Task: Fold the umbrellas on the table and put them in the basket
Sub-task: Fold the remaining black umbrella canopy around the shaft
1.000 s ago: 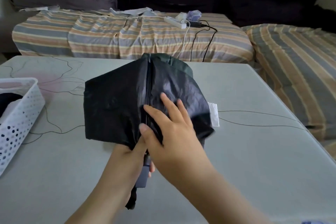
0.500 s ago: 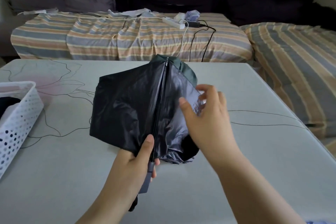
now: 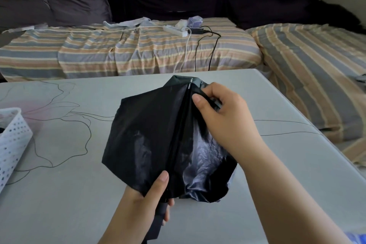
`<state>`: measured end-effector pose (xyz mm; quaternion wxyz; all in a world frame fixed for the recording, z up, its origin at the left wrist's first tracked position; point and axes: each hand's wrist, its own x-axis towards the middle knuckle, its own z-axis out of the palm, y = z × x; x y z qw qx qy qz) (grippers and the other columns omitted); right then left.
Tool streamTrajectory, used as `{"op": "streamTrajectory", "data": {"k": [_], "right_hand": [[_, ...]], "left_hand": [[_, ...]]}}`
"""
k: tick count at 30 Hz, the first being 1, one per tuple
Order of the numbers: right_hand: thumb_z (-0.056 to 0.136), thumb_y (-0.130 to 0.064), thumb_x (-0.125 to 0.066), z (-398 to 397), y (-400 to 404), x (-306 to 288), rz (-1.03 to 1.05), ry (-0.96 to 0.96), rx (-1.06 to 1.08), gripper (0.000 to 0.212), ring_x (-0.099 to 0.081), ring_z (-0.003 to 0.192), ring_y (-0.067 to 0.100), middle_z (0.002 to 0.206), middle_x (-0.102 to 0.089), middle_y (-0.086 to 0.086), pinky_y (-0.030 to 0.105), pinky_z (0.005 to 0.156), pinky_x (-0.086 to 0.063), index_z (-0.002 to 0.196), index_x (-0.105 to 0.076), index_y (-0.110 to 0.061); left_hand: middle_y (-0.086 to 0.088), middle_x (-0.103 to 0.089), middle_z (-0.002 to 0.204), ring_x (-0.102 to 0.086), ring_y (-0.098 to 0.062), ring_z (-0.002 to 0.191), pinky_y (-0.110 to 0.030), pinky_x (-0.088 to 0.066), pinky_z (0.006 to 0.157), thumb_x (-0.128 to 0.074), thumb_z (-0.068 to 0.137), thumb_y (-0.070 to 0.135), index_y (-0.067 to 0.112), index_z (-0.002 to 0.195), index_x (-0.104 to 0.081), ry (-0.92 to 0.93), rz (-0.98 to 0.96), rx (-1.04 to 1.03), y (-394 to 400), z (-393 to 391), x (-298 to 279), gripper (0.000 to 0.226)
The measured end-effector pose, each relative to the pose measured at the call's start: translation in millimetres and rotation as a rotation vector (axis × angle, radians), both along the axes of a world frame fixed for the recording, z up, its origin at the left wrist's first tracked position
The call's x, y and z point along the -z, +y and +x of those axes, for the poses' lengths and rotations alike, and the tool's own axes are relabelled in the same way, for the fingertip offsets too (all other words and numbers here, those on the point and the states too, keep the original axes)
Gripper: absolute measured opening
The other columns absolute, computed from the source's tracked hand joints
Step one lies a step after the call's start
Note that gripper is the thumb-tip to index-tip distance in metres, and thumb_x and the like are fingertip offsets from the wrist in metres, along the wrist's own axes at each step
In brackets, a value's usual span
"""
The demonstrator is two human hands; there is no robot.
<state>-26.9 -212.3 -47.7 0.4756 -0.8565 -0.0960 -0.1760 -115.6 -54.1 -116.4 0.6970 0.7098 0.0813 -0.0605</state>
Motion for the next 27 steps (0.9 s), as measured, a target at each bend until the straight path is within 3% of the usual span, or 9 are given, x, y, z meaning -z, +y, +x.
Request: {"op": "streamTrajectory", "data": {"k": [4, 7, 10, 13, 15, 17, 20, 23, 27], "right_hand": [[0.092, -0.024, -0.059, -1, -10, 6, 0.129, 0.007, 0.083, 0.028, -0.037, 0.051, 0.014, 0.062, -0.049, 0.012, 0.02, 0.049, -0.031, 0.071, -0.049, -0.009], [0.092, -0.029, -0.06, 4, -13, 10, 0.093, 0.062, 0.124, 0.026, -0.046, 0.055, 0.009, 0.059, -0.052, -0.005, 0.017, 0.051, -0.036, 0.069, -0.052, -0.02], [0.091, -0.03, -0.062, 9, -11, 13, 0.084, 0.084, 0.143, 0.018, -0.055, 0.065, 0.008, 0.067, -0.06, -0.005, 0.014, 0.055, -0.039, 0.076, -0.06, -0.02], [0.088, -0.031, -0.065, 9, -10, 17, 0.008, 0.05, 0.228, 0.014, -0.054, 0.086, 0.008, 0.086, -0.056, -0.009, 0.019, 0.078, -0.043, 0.085, -0.054, -0.025], [0.086, -0.034, -0.067, 3, -10, 22, 0.005, 0.017, 0.34, 0.029, -0.045, 0.107, 0.013, 0.105, -0.042, -0.009, 0.032, 0.097, -0.037, 0.102, -0.043, -0.031], [0.083, -0.04, -0.069, -5, -10, 26, 0.07, 0.086, 0.411, 0.045, -0.036, 0.11, 0.012, 0.111, -0.031, -0.009, 0.034, 0.1, -0.033, 0.108, -0.033, -0.03], [0.081, -0.048, -0.068, -10, -9, 32, 0.131, 0.421, 0.368, 0.054, -0.043, 0.105, 0.016, 0.112, -0.033, -0.005, 0.029, 0.085, -0.034, 0.108, -0.029, -0.023], [0.084, -0.057, -0.059, -9, -9, 34, 0.117, 0.742, 0.256, 0.06, -0.047, 0.071, 0.018, 0.086, -0.048, 0.002, 0.028, 0.066, -0.036, 0.099, -0.046, 0.0], [0.084, -0.059, -0.056, -9, -7, 35, -0.015, 0.77, 0.196, 0.05, -0.044, 0.061, 0.022, 0.069, -0.05, 0.006, 0.029, 0.06, -0.036, 0.075, -0.043, -0.012]], "left_hand": [[-0.015, -0.056, 0.048, -0.05, -0.025, 0.04, -0.025, -0.044, 0.043, -0.069, 0.074, 0.053, -0.008, 0.066, -0.055, -0.02, -0.03, -0.028, 0, 2, -1, 0.064], [-0.017, -0.055, 0.05, -0.049, -0.024, 0.04, -0.027, -0.044, 0.043, -0.07, 0.076, 0.044, -0.004, 0.063, -0.055, -0.036, -0.039, -0.027, -2, 2, 0, 0.052], [-0.017, -0.053, 0.05, -0.049, -0.024, 0.041, -0.028, -0.044, 0.045, -0.071, 0.072, 0.037, 0.0, 0.059, -0.055, -0.027, -0.024, 0.031, -4, 0, 2, 0.042], [-0.016, -0.054, 0.052, -0.048, -0.024, 0.042, -0.029, -0.043, 0.044, -0.065, 0.082, 0.033, -0.004, 0.07, -0.054, 0.016, -0.054, 0.013, -6, -2, 3, 0.04], [-0.017, -0.054, 0.053, -0.047, -0.024, 0.041, -0.029, -0.042, 0.042, -0.061, 0.081, 0.028, -0.006, 0.073, -0.053, 0.033, -0.076, -0.03, -5, 1, 2, 0.036], [-0.019, -0.053, 0.054, -0.045, -0.024, 0.039, -0.028, -0.04, 0.039, -0.062, 0.074, 0.032, -0.004, 0.073, -0.053, 0.032, -0.119, -0.091, -3, 5, -1, 0.037], [-0.016, -0.053, 0.054, -0.044, -0.021, 0.037, -0.026, -0.039, 0.036, -0.06, 0.071, 0.034, 0.001, 0.076, -0.051, 0.033, -0.203, -0.174, 2, 10, -10, 0.035], [-0.011, -0.053, 0.054, -0.044, -0.02, 0.037, -0.026, -0.038, 0.034, -0.061, 0.074, 0.033, 0.005, 0.076, -0.05, 0.048, -0.261, -0.23, 6, 13, -15, 0.03], [-0.009, -0.054, 0.054, -0.044, -0.02, 0.037, -0.024, -0.038, 0.036, -0.061, 0.077, 0.035, 0.007, 0.073, -0.052, 0.057, -0.252, -0.285, 13, 16, -13, 0.029]]}}
